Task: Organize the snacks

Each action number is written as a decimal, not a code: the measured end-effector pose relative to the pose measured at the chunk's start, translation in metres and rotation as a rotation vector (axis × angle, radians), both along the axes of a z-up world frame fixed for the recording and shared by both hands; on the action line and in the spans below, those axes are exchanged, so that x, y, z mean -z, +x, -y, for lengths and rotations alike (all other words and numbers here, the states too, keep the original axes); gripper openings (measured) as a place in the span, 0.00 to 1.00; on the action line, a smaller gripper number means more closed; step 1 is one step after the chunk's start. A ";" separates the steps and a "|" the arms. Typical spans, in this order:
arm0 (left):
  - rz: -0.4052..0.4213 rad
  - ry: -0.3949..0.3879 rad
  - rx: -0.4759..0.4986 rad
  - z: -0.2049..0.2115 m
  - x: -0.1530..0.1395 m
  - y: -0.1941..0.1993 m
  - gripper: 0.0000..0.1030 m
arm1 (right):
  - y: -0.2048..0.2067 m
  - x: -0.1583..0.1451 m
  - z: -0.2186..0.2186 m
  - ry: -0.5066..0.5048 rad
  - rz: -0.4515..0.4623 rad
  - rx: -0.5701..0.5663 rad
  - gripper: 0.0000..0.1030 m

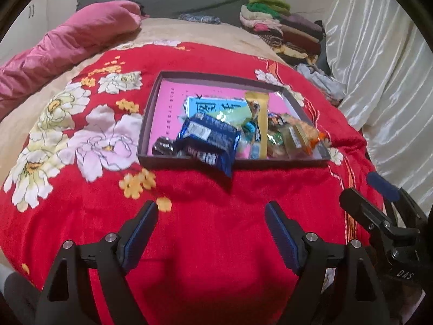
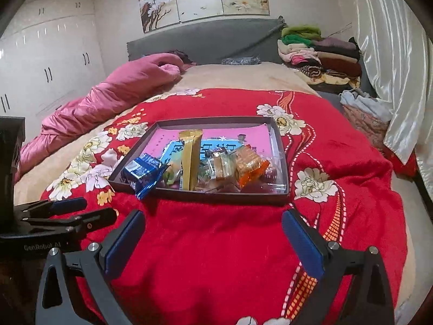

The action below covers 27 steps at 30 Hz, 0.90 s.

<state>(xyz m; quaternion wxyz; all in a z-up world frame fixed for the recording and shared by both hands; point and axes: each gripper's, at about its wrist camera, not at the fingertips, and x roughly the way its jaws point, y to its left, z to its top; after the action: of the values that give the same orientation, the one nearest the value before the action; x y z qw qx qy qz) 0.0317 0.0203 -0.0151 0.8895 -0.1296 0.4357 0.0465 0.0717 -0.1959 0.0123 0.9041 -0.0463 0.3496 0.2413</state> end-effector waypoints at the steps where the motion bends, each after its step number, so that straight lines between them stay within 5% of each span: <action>1: -0.002 0.005 -0.003 0.000 0.000 -0.002 0.80 | -0.002 -0.001 0.001 0.001 0.001 0.005 0.99; 27: -0.022 0.023 0.019 0.009 -0.008 -0.025 0.80 | -0.017 0.011 0.001 -0.045 -0.041 0.021 0.99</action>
<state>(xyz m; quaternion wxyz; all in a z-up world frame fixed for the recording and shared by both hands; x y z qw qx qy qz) 0.0068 0.0117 -0.0069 0.8866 -0.1146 0.4460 0.0442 0.0551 -0.1967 0.0009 0.8980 -0.0583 0.3737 0.2247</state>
